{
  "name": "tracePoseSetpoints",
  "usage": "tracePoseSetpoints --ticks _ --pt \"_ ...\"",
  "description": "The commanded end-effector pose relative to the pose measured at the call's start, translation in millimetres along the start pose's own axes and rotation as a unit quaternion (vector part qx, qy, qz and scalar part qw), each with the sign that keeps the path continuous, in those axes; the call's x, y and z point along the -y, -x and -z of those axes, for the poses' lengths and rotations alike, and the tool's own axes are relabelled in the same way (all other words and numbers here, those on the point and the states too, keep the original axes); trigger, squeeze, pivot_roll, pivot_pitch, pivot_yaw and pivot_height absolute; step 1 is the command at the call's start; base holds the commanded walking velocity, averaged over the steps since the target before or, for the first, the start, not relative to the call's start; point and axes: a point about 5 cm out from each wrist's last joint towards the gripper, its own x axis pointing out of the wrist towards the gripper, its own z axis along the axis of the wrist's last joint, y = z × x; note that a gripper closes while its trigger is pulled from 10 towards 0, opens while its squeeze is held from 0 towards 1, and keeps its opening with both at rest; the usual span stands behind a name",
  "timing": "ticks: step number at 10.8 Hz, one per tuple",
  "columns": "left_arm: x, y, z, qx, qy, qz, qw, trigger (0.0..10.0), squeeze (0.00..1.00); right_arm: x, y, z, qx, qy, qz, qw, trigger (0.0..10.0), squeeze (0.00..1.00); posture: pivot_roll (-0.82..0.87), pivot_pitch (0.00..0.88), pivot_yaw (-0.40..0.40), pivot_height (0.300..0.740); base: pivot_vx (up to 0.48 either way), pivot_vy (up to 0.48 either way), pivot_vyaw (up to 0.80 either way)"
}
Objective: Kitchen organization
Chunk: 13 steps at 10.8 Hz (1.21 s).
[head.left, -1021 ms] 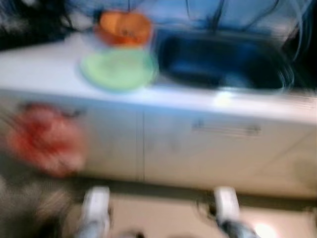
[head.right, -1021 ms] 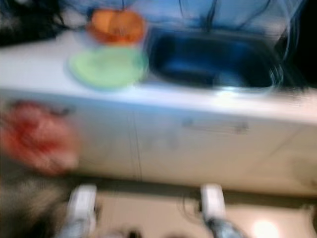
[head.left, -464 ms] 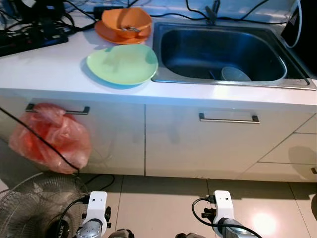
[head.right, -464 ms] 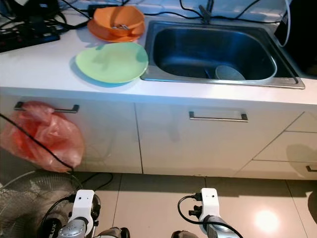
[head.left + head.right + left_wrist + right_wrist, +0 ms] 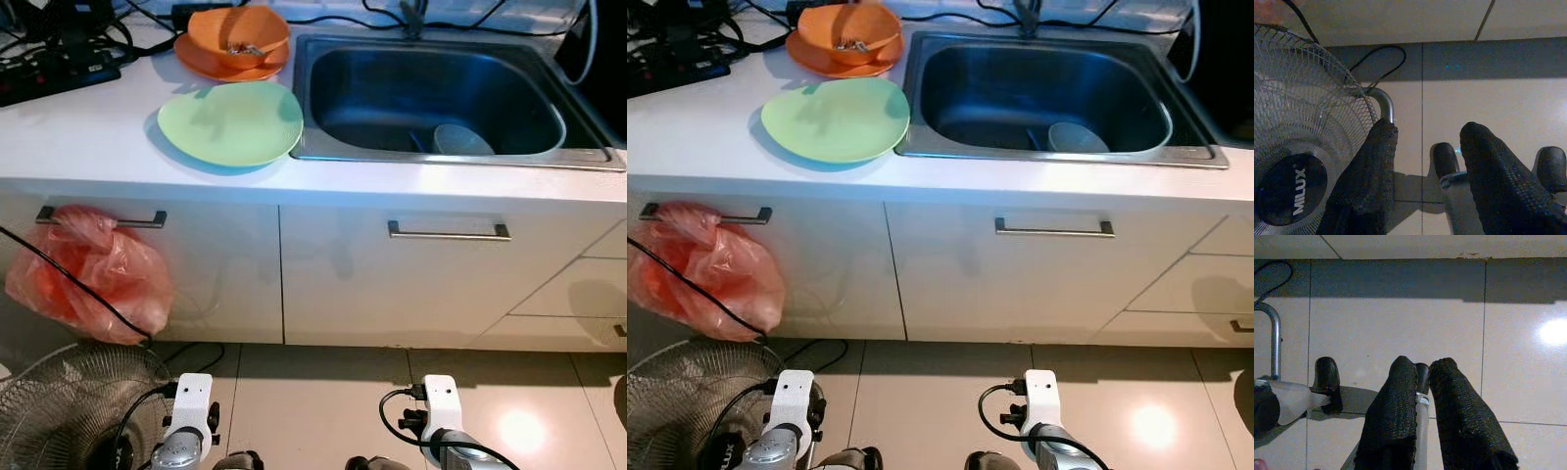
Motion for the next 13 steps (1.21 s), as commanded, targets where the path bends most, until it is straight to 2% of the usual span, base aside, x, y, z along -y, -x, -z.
tracePoseSetpoints --ticks 1,4,6,8,13 --pt "1.9 1.1 4.3 -0.008 -0.004 0.003 1.000 10.0 0.00 1.6 0.8 3.4 -0.006 -0.003 0.003 1.000 10.0 0.00 0.01 0.120 -0.025 0.740 0.000 0.000 0.00" --pt "2.6 0.3 -1.6 0.005 -0.005 0.003 1.000 10.0 0.00 1.8 0.8 2.8 -0.006 0.003 0.002 1.000 10.0 0.00 0.01 0.119 -0.025 0.740 0.000 0.000 0.00" --pt "-2.1 2.9 13.3 -0.027 -0.007 0.003 1.000 10.0 0.00 2.5 0.8 2.3 -0.007 0.015 0.003 1.000 10.0 0.00 0.01 0.115 -0.025 0.740 0.000 0.000 0.00" --pt "-0.9 2.8 12.1 -0.024 -0.009 0.003 1.000 10.0 0.00 3.1 1.0 2.0 -0.001 0.013 0.007 1.000 10.0 0.00 0.01 0.111 -0.025 0.740 0.000 0.000 0.44" --pt "0.8 2.1 9.8 -0.020 -0.010 0.004 1.000 10.0 0.00 2.9 0.8 2.2 -0.005 0.010 0.007 1.000 10.0 0.00 0.01 0.116 -0.029 0.740 0.000 0.000 0.00"
